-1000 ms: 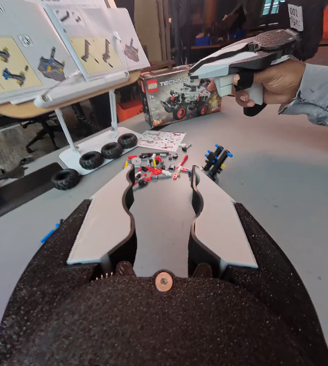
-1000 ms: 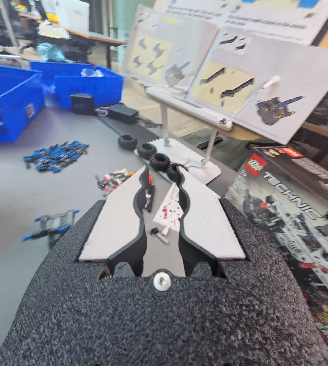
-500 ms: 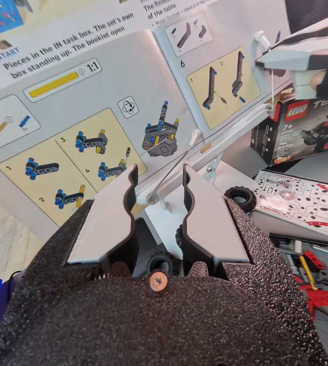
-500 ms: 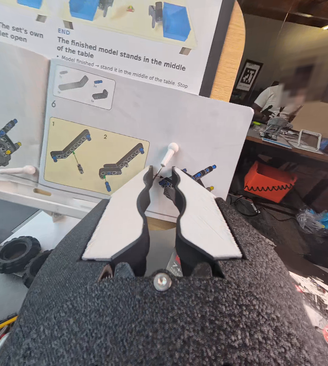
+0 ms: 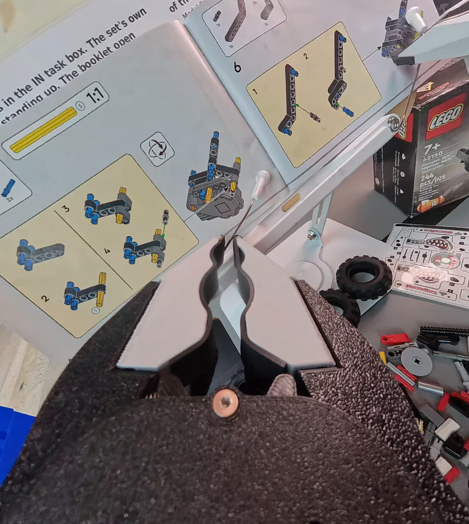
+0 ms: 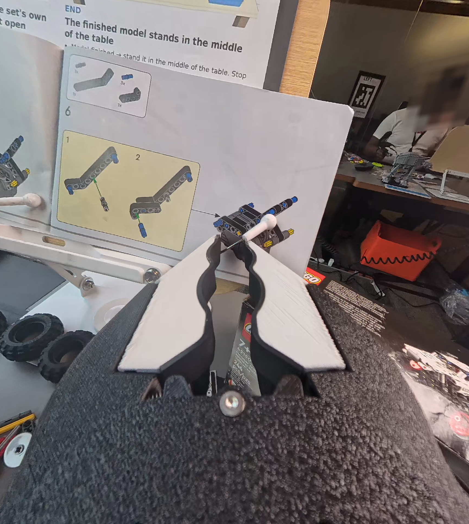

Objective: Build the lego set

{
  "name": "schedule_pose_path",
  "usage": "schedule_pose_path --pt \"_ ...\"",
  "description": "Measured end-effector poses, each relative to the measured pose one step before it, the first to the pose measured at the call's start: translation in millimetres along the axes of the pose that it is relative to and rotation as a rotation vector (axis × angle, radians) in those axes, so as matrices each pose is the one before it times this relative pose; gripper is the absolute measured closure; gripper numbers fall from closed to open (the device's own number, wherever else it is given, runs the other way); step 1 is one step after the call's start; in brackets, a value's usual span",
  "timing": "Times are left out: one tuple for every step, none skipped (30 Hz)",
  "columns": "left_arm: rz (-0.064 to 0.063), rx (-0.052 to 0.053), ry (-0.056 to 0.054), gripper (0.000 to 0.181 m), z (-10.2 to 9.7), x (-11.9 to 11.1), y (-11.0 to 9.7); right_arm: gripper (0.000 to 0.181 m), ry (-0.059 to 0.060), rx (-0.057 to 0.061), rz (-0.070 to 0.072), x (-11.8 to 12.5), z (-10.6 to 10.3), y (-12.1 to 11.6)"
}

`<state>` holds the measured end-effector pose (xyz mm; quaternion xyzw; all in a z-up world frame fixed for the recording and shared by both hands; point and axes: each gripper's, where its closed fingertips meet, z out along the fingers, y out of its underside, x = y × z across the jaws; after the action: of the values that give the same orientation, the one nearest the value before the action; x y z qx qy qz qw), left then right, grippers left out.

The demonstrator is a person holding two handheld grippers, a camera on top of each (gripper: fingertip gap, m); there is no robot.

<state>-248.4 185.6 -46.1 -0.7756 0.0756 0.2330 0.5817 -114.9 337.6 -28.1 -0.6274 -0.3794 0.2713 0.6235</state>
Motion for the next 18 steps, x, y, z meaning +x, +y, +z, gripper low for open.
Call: schedule_pose_path --pt "-0.003 0.0039 0.0002 0.175 -0.34 0.12 0.13 0.166 -0.0034 -0.0018 0.0025 0.33 -1.12 1.27" --pt "-0.0089 0.0043 0.0035 0.175 -0.45 -0.21 0.02 0.166 -0.0031 -0.0009 0.0036 0.23 -0.96 1.22" --pt "-0.0145 0.0059 0.0006 0.176 -0.94 -1.11 -0.55 0.165 -0.0033 -0.0022 0.0051 0.21 -0.86 1.4" --pt "-0.0216 0.0101 -0.0077 0.177 -1.3 -3.03 -1.56 0.165 -0.004 -0.0021 0.0109 0.23 -0.74 1.43" --pt "-0.0319 0.0133 -0.0151 0.179 -1.9 -5.49 -2.3 0.165 -0.0042 -0.0031 0.0157 0.31 -1.11 1.62" --pt "-0.046 0.0123 -0.0153 0.18 -2.09 -7.28 -1.76 0.164 -0.0042 -0.0026 0.023 0.34 -1.16 1.77" --pt "-0.0627 0.0092 -0.005 0.18 -2.05 -7.71 -0.42 0.164 -0.0061 0.0012 0.0293 0.46 -1.36 1.97" --pt "-0.0769 0.0088 0.0053 0.179 -2.16 -7.08 1.0 0.164 -0.0078 -0.0011 0.0348 0.32 -1.3 2.87" --pt "-0.0758 0.0108 0.0051 0.178 -2.57 -6.91 1.64 0.163 -0.0101 0.0021 0.0392 0.25 -1.23 2.78" --pt "-0.0654 0.0119 0.0026 0.177 -2.96 -6.32 2.46 0.162 -0.0109 0.0039 0.0405 0.28 -0.94 2.73" --pt "-0.0578 0.0119 0.0006 0.176 -2.98 -5.34 3.18 0.161 -0.0176 0.008 0.0397 -0.28 -0.85 1.93" --pt "-0.0524 0.0104 -0.0016 0.175 -2.92 -4.57 3.57 0.161 -0.0187 0.0017 0.0437 -0.34 -0.41 2.99" --pt "-0.0516 0.0086 0.0016 0.174 -2.74 -3.32 3.87 0.161 -0.0189 0.0056 0.0536 -0.17 -0.63 2.36" --pt "-0.0534 0.0085 0.0079 0.174 -2.34 -2.02 3.45 0.161 -0.0169 0.0067 0.0549 -0.14 -0.77 2.35" --pt "-0.0517 0.0074 0.009 0.174 -2.14 -1.41 2.9 0.161 -0.0118 0.0061 0.0541 0.37 -0.77 2.96" --pt "-0.0432 0.0044 0.0069 0.173 -1.61 -1.29 2.57 0.161 -0.0123 0.0083 0.054 0.24 -0.7 2.93" --pt "-0.0329 0.0025 0.0072 0.173 -1.21 -0.78 1.97 0.16 -0.0137 0.0102 0.0542 0.2 -0.98 2.68" --pt "-0.0269 0.0004 0.0068 0.172 -0.7 -0.39 1.43 0.16 -0.0141 0.0049 0.0475 0.46 -0.98 3.26"
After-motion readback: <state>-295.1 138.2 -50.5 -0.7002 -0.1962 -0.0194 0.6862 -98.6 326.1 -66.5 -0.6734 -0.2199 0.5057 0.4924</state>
